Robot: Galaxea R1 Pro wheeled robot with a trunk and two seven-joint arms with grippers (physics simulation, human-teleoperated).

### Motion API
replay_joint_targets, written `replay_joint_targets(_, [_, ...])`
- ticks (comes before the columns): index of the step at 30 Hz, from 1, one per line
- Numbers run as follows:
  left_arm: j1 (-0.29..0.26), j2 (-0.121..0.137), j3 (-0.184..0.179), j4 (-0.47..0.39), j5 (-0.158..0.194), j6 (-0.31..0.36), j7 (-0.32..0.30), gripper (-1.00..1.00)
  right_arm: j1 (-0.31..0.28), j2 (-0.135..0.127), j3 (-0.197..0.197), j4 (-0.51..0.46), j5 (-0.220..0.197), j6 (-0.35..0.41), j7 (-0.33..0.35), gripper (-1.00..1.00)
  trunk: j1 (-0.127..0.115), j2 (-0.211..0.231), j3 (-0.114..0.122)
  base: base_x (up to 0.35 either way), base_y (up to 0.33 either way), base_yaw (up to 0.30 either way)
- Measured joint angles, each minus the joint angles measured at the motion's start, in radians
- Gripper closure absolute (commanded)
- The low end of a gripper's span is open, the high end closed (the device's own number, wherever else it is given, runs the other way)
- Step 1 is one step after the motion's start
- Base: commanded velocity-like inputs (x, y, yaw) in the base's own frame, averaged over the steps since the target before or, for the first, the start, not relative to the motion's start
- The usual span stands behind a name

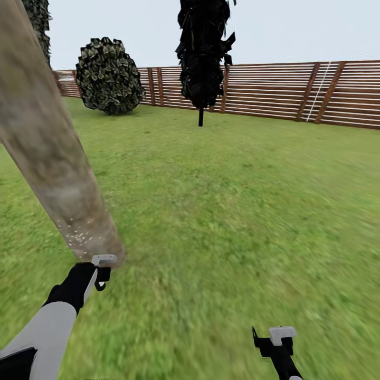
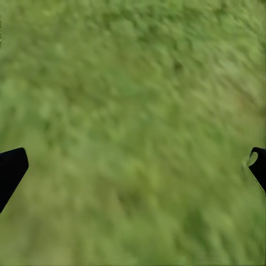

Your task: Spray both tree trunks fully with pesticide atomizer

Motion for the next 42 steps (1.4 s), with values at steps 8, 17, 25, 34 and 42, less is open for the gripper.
replay_joint_targets(8, [0.0, 0.0, 0.0, 0.001, 0.0, 0.0, 0.0, 1.0, 0.0, 0.0, 0.001, 0.0, 0.0, 0.0, 0.0, -1.0, 0.0, 0.0, 0.0, 0.146, -0.271, 0.276])
replay_joint_targets(17, [0.0, 0.018, 0.009, -0.002, -0.007, 0.002, 0.001, 1.0, 0.0, 0.0, 0.001, 0.0, 0.0, 0.0, 0.0, -1.0, 0.0, 0.0, 0.0, 0.174, -0.251, 0.277])
replay_joint_targets(25, [0.0, 0.013, 0.007, -0.005, -0.004, 0.002, 0.0, 1.0, 0.0, 0.0, 0.001, 0.0, 0.0, 0.0, 0.0, -1.0, 0.0, 0.0, 0.0, 0.165, -0.247, 0.277])
replay_joint_targets(34, [0.0, 0.006, 0.002, -0.005, -0.003, 0.001, 0.0, 1.0, 0.0, 0.0, 0.0, 0.0, 0.0, 0.0, 0.0, -1.0, 0.0, 0.0, 0.0, 0.107, -0.261, 0.203])
replay_joint_targets(42, [0.0, 0.005, 0.002, -0.004, -0.002, 0.002, 0.0, 1.0, 0.001, 0.0, 0.0, -0.001, -0.001, -0.001, 0.0, -1.0, 0.0, 0.0, 0.0, -0.005, -0.276, 0.061])
